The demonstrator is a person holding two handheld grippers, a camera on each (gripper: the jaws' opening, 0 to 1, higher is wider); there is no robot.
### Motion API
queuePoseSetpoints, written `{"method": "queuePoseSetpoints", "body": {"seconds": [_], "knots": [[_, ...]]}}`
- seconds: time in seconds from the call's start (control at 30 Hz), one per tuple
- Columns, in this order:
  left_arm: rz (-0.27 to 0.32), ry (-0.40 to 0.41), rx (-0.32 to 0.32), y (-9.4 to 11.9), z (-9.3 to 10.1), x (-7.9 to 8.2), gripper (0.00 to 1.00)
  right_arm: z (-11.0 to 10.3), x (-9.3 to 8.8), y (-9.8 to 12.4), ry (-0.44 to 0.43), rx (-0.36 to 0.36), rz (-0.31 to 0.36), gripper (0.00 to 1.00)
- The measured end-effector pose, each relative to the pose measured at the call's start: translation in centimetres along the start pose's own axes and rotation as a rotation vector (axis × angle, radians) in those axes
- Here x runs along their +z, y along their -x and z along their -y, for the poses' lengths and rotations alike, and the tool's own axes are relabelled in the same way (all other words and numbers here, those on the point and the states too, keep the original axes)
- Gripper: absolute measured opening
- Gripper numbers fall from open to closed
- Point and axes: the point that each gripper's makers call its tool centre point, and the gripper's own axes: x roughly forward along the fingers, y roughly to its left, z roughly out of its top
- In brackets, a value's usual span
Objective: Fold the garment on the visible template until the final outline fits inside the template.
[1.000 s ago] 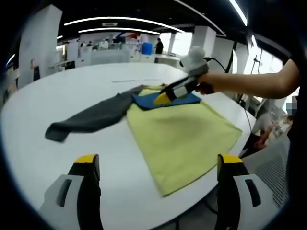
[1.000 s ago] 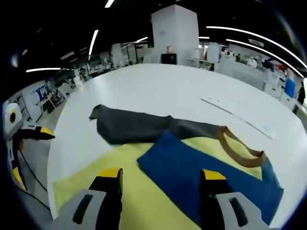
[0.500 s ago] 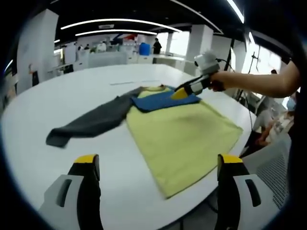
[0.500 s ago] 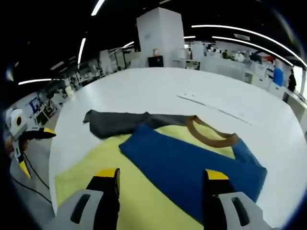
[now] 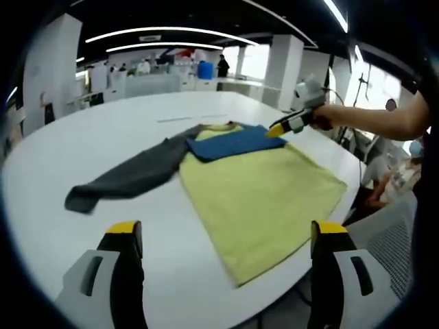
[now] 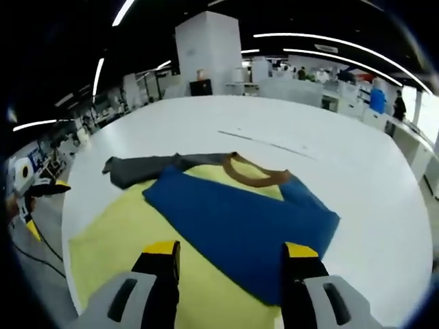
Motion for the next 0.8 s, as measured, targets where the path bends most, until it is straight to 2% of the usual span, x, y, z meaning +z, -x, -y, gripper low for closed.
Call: {"method": "queuePoseSetpoints", "body": {"seconds": [0.43,0.6,0.8], "knots": [[0.000,-0.005,-0.009,-0.1,0.3,0.1,0.99,1.7,-2.6,2.2,-0.002,-0.068,-0.047,0.42],[0.000,-0.001,-0.005,-0.1,0.3,0.0,0.99,2.6,-3.8,2.8,0.035,-0.104,-0.079,0.32],[0.002,0.000,-0.004,-0.1,0.4,0.0,0.99,3.3,-4.9,3.1,0.028,-0.117,-0.094,0.24]]}}
